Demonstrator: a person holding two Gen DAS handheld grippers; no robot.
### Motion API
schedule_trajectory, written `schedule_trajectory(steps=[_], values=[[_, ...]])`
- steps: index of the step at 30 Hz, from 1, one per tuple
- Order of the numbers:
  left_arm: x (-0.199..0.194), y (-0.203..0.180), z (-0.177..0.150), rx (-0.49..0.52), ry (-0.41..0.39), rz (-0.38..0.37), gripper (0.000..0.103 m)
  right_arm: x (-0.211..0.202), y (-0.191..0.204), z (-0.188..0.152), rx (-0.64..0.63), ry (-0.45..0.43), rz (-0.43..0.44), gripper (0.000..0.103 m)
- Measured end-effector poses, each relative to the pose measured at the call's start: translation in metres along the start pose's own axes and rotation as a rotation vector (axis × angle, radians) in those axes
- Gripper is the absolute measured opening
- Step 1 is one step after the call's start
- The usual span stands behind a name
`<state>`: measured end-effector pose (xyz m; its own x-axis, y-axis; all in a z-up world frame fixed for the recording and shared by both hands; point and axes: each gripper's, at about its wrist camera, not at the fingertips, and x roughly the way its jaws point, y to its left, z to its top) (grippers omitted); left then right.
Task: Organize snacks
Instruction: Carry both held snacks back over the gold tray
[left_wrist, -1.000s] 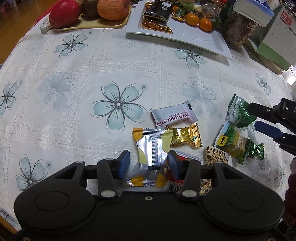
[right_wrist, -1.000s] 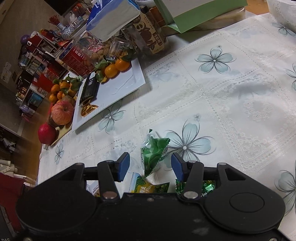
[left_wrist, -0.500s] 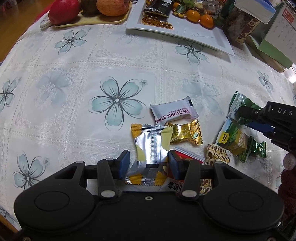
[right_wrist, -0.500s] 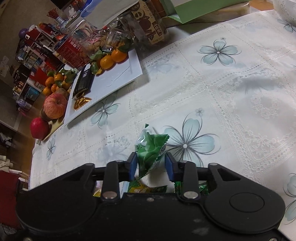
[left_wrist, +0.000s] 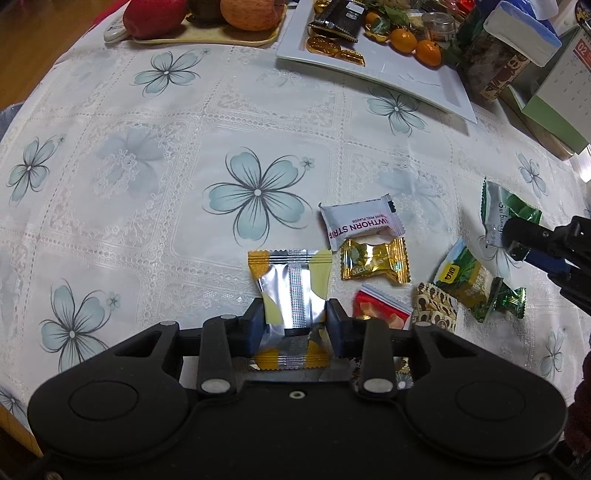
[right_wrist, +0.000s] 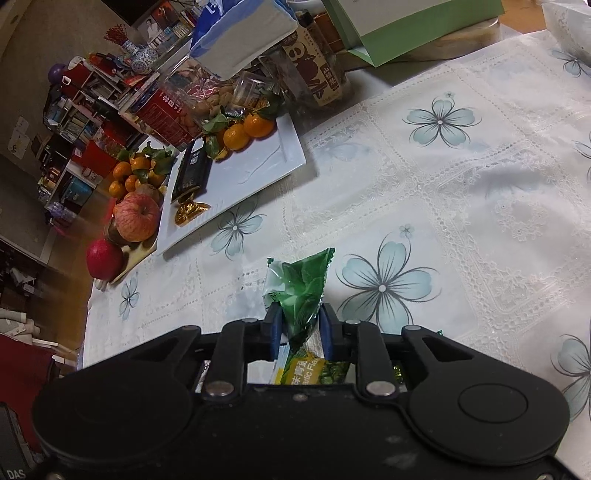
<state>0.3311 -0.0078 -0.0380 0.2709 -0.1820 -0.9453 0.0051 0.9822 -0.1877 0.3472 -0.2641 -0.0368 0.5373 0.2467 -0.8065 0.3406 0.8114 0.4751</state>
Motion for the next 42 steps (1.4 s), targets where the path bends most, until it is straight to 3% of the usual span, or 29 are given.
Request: schedule_trajectory(steps=[10,17,24,32,42], values=[[-0.023,0.01,-0.02,-0.001,0.033,0.0,0.043,-0.035,-0.011,-0.016,-0.014,0.029,-0.053,0.023],[-0.048,0.01,-0.047,0.01,0.045,-0.011,0.043,-0.07,-0.01,-0.038,-0.069,-0.002,-0.077,0.023],[-0.079,0.007,-0.089,-0.005,0.047,-0.062,0.043,-0.112,-0.009,-0.084,-0.097,0.006,-0.039,0.023],[-0.114,-0.003,-0.134,0.058,-0.001,-0.03,0.043,-0.16,-0.01,-0.143,-0.124,0.031,-0.012,0.023],[-0.125,-0.011,-0.178,0.072,0.026,-0.046,0.043,-0.196,-0.017,-0.195,-0.11,0.06,-0.009,0.023]])
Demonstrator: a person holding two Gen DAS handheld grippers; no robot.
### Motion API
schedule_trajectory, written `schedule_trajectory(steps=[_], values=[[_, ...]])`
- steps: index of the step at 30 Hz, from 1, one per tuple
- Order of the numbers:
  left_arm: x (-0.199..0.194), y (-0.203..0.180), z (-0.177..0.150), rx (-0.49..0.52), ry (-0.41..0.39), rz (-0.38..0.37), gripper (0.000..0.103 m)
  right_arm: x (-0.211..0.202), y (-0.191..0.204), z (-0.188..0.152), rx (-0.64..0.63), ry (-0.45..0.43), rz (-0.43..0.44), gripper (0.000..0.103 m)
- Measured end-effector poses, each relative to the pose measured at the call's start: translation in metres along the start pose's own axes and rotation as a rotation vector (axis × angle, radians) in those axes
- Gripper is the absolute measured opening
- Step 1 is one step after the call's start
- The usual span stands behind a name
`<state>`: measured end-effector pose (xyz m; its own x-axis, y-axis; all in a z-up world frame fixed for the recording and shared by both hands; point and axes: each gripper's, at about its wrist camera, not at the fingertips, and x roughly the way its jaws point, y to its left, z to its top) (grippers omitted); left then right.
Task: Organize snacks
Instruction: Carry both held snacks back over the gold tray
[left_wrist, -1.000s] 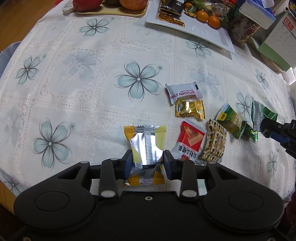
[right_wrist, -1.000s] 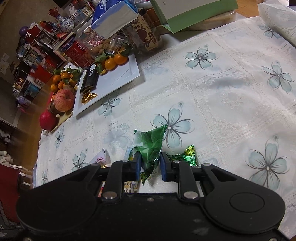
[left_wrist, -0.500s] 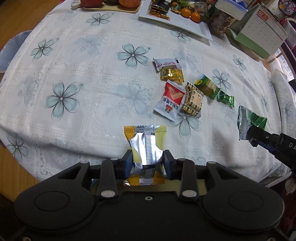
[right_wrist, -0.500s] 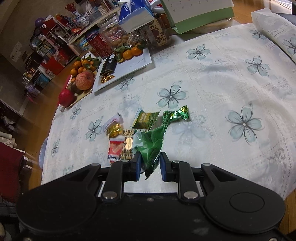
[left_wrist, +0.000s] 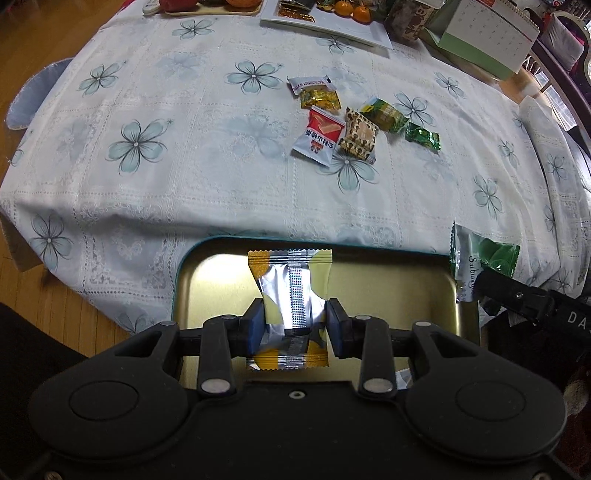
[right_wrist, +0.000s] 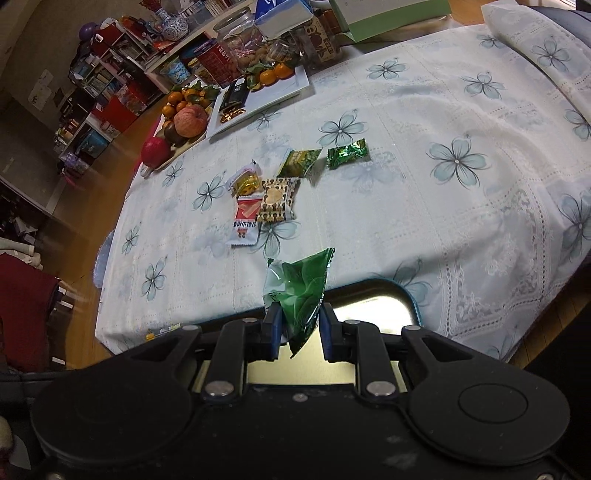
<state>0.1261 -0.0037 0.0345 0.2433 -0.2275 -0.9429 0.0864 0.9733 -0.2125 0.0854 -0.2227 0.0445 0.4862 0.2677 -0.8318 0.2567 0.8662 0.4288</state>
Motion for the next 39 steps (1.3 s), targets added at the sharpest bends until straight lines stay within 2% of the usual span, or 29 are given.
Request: schedule_trajectory(steps=[11,17,24,31,39], values=[[-0.002,0.004,-0.008,-0.054,0.002,0.013,0.043,-0.003,-0.006,-0.026,0.046,0.035,-0.02,0.023],[-0.001,0.007,-0.014,-0.086,0.027,-0.023,0.043,-0.007,-0.001,-0.037,0.018,0.052,-0.071,0.023],[0.012,-0.002,-0.028,-0.047,0.095,-0.047,0.043,-0.011,-0.001,-0.047,-0.05,0.08,-0.137,0.023],[0.025,-0.012,-0.042,-0.022,0.145,-0.032,0.044,-0.007,-0.013,-0.053,-0.047,0.133,-0.165,0.023],[0.024,-0.016,-0.039,0.002,0.127,-0.027,0.044,-0.004,-0.018,-0.053,-0.033,0.138,-0.155,0.023]])
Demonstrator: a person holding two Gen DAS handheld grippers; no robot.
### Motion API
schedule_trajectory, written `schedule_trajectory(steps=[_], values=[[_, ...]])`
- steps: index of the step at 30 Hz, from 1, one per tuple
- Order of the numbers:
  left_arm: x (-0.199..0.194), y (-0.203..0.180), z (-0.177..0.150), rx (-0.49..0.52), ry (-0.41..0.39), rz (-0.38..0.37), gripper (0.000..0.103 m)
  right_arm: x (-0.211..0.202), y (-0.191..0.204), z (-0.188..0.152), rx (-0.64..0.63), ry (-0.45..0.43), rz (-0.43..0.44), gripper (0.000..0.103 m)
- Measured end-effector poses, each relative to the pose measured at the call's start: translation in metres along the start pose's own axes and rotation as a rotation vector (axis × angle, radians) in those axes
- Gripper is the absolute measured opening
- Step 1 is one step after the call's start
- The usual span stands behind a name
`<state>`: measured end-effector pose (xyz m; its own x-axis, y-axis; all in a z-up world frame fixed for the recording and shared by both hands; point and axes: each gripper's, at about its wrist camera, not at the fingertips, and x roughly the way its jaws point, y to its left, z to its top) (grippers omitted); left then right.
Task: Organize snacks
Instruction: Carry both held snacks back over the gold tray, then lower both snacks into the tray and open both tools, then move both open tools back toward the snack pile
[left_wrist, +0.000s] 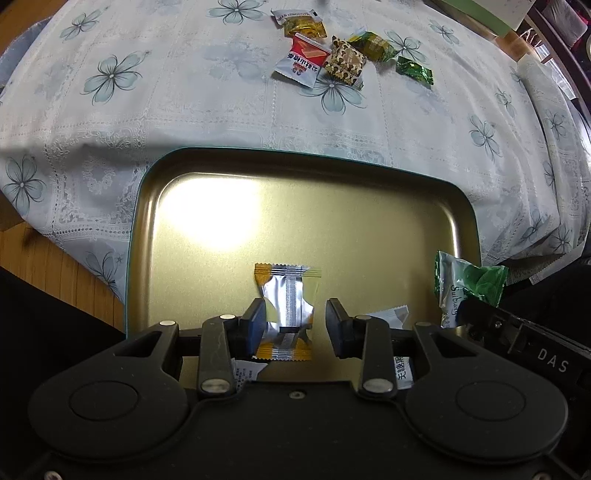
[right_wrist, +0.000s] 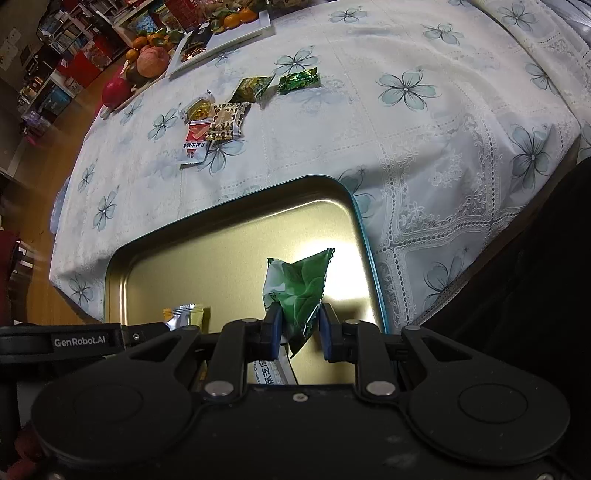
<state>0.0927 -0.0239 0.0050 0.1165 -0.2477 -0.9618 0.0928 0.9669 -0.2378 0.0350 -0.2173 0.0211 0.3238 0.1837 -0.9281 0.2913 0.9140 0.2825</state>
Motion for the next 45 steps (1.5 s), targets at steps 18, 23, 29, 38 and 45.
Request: schedule_trajectory(steps=[18,23,29,38,45], values=[[0.002,0.003,0.012,-0.005,-0.006,0.037,0.044,0.007,0.006,0.011,0.012,0.011,0.041,0.027],[0.001,0.002,0.021,0.008,-0.014,0.055,0.044,0.008,0.006,0.021,0.019,0.007,0.05,0.029],[-0.004,-0.001,0.04,0.035,-0.041,0.088,0.044,0.011,0.009,0.039,0.009,0.001,0.055,0.03],[-0.002,0.003,0.08,0.049,-0.068,0.143,0.044,0.02,0.018,0.083,-0.031,-0.029,0.043,0.031],[0.005,0.006,0.113,0.056,-0.087,0.166,0.044,0.041,0.019,0.126,-0.033,-0.037,0.013,0.033]])
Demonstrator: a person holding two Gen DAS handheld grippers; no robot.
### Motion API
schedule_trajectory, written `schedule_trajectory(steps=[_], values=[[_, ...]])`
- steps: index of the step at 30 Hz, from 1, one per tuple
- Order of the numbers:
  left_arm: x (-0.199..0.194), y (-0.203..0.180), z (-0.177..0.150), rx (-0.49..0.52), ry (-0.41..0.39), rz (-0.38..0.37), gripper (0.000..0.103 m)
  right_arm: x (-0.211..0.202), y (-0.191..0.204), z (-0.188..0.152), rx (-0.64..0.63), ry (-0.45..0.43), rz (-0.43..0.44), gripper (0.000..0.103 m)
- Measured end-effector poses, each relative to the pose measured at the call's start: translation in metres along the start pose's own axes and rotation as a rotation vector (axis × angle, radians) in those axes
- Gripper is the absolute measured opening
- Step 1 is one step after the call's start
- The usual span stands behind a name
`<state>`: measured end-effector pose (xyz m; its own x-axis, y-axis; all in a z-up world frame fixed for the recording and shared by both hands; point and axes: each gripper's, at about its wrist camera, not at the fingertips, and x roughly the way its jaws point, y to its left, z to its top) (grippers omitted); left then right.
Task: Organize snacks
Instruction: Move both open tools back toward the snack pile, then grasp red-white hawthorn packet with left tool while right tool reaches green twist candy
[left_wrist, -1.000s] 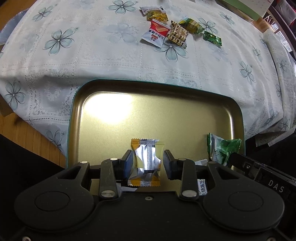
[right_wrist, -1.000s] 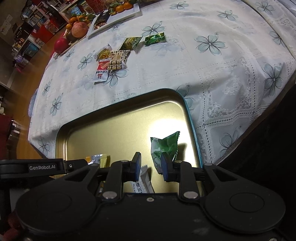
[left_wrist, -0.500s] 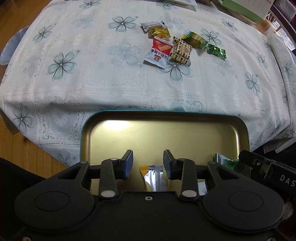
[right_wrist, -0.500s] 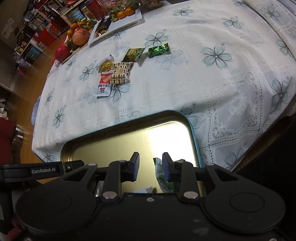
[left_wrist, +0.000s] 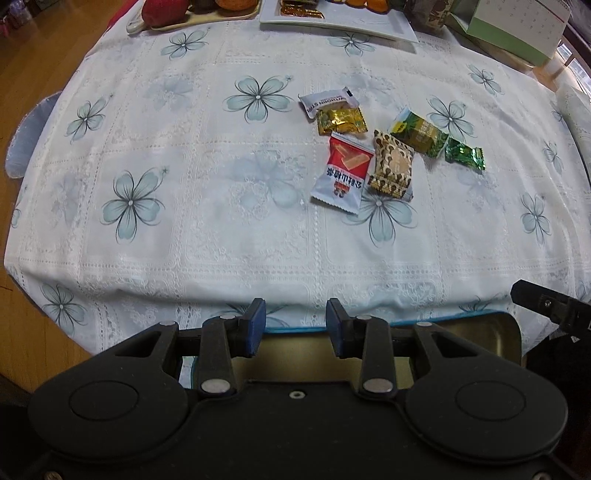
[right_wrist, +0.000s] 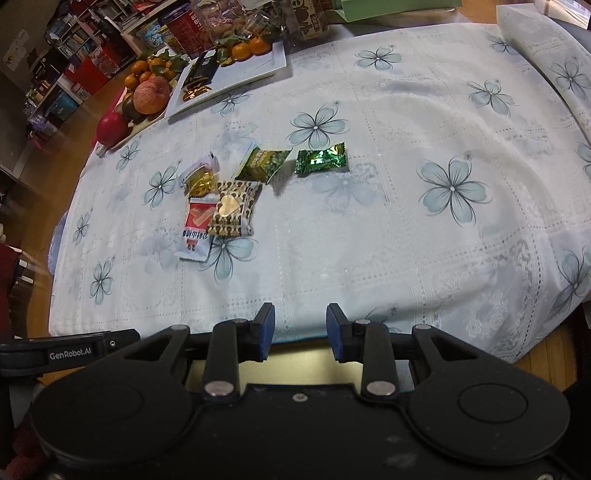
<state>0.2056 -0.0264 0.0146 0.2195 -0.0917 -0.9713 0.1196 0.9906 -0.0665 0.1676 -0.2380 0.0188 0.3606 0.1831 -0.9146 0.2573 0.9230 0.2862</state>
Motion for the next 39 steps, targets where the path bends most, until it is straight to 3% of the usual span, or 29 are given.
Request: schedule_trajectory(steps=[16,29,39], values=[[0.032,0.013,0.08,-0.028,-0.077,0.011,0.044,0.056,0.001,0.107,0.046,-0.045,-0.055,0.035],[0.038,0.014,0.118,-0.023,-0.195,-0.001,0.044,0.088,0.008,0.157,0.085,-0.082,-0.083,0.041],[0.063,0.01,0.113,-0.025,-0.108,-0.031,0.045,0.117,-0.016,0.164,0.156,-0.051,-0.153,0.042]])
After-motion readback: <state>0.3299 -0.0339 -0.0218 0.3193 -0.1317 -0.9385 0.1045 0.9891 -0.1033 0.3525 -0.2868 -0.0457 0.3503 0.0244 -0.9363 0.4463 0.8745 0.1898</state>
